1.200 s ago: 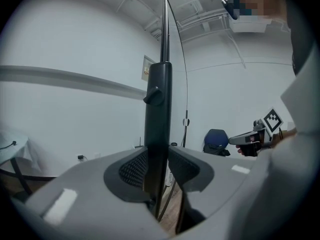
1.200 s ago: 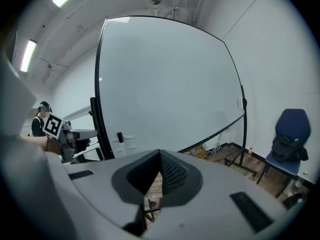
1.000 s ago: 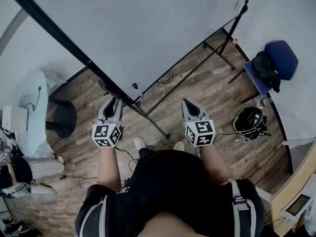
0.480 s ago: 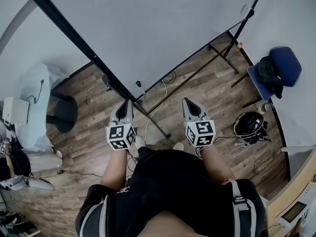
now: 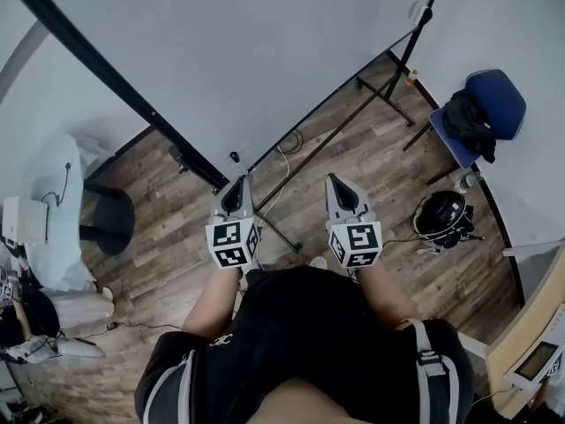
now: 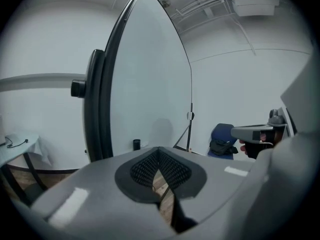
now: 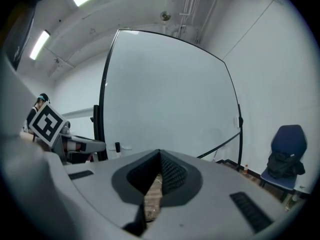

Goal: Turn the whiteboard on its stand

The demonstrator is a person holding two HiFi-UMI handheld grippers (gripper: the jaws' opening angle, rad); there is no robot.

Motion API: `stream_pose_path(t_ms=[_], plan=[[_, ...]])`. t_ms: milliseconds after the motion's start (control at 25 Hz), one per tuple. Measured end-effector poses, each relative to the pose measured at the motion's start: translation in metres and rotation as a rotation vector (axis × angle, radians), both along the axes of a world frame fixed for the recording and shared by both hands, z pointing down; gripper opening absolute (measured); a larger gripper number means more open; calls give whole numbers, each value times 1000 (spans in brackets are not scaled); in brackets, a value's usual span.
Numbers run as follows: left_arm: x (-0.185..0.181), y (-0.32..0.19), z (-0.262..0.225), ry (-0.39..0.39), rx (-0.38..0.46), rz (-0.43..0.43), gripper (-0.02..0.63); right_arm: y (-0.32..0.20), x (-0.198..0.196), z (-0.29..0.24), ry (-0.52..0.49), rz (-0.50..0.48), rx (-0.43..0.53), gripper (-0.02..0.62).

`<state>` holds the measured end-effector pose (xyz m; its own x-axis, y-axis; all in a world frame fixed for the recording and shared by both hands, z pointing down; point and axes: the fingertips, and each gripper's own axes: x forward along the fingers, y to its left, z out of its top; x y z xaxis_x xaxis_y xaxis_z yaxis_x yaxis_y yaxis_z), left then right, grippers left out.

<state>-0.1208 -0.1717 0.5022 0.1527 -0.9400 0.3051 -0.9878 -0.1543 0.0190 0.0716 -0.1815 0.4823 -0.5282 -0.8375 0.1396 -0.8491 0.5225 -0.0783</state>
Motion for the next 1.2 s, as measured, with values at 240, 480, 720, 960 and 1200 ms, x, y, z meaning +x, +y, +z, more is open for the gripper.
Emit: stream_pose_path(t_ms=[240,480,720,960,1200], plan=[[25,0,-7,14,19,78,11,8,5,0,6,3,-3,-2],[27,0,-6,25,17,87,11,10,8,2,4,6,-13,-3],[28,5,-2,30,-3,91,11,12,7,2,-4,1,-19,-3],[26,12,2,26,-17,90,11,16,3,5,-3,-12,-27,-2],[23,20,6,32,-25,74,11,22,1,7,4,-26,-34,-3]])
